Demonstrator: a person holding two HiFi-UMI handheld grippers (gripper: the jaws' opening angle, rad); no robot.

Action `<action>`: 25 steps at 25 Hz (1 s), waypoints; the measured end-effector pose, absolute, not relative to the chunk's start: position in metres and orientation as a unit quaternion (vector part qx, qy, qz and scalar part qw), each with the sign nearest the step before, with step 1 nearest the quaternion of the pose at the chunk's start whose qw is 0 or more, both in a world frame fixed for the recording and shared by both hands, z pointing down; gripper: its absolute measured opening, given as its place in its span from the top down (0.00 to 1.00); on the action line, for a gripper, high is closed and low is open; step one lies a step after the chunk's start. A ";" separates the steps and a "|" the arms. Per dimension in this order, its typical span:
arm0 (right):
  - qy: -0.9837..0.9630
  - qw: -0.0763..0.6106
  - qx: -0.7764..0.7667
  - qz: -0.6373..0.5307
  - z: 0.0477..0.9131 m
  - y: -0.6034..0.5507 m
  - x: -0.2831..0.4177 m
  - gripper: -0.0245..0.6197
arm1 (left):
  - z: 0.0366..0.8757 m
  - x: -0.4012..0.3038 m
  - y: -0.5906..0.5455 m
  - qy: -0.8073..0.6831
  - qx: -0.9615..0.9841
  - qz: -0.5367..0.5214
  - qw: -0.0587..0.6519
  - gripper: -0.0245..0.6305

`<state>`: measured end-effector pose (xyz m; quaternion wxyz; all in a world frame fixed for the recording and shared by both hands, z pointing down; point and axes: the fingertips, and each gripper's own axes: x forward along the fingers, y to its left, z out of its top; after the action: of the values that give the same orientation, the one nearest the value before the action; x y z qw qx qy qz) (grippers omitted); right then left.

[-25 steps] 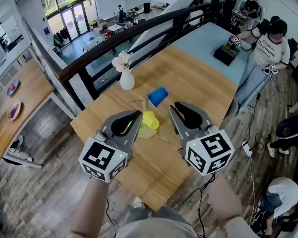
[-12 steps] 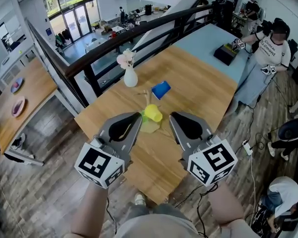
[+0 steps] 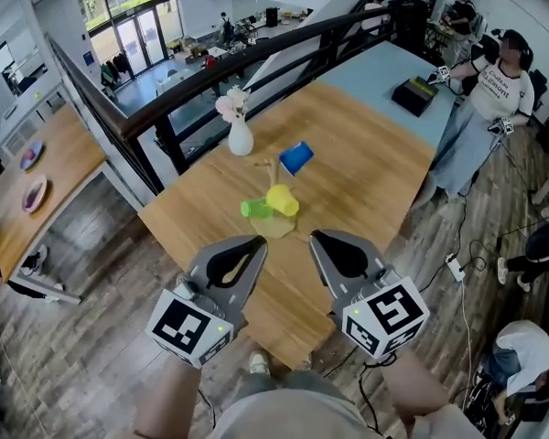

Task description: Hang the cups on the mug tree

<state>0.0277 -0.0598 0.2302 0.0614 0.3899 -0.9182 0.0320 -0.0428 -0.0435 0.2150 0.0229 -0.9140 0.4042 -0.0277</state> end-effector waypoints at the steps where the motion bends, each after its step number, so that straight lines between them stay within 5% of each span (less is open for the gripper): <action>1: -0.918 0.059 0.391 0.036 0.231 -0.057 0.029 0.96 | 0.219 -0.041 -0.039 0.402 -0.915 -0.030 0.023 0.96; 25: -0.907 0.078 0.407 0.069 0.271 -0.022 0.039 0.96 | 0.277 -0.034 -0.010 0.391 -0.917 -0.062 -0.047 0.96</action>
<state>0.0388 -0.0219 0.2706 0.0781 0.4073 -0.9073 0.0692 -0.0340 -0.0104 0.2774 -0.0472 -0.9169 0.3914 -0.0618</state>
